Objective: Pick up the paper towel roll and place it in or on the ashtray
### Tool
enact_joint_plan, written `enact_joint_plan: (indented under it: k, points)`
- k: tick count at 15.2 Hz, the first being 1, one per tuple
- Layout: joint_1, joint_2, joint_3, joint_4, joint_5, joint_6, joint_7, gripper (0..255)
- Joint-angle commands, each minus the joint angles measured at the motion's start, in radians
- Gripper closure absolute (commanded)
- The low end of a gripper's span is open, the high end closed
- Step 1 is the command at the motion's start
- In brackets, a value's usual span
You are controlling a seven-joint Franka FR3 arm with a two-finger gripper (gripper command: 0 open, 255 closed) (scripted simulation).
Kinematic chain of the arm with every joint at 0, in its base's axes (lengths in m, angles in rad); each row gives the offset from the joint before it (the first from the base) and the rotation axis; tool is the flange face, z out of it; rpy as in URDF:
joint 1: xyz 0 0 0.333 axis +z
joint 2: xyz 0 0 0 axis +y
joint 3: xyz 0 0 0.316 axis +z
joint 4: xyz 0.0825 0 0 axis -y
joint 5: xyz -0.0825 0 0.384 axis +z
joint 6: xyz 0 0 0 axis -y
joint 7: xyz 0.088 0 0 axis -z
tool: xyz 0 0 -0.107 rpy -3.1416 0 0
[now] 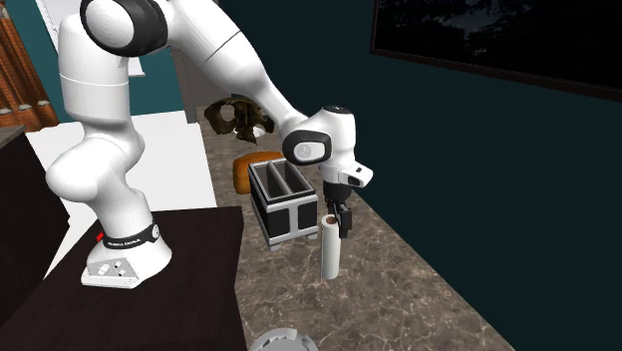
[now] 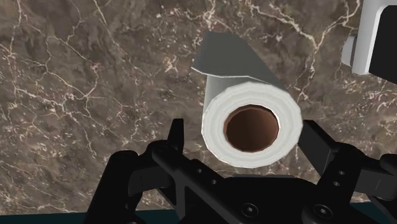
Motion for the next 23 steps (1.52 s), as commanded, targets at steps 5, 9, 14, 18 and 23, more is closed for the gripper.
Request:
enact_joint_plan:
  k: [5,9,14,18,23]
  points:
    - [0.0,0.003,0.0,0.0,0.0,0.003,0.0,0]
    - [0.0,0.003,0.0,0.0,0.0,0.003,0.0,255]
    - [0.001,0.003,0.0,0.0,0.0,0.003,0.001,255]
    - [-0.001,-0.028,0.002,0.004,0.003,-0.032,-0.003,255]
    - [-0.001,-0.078,0.004,0.015,0.009,-0.092,-0.01,255]
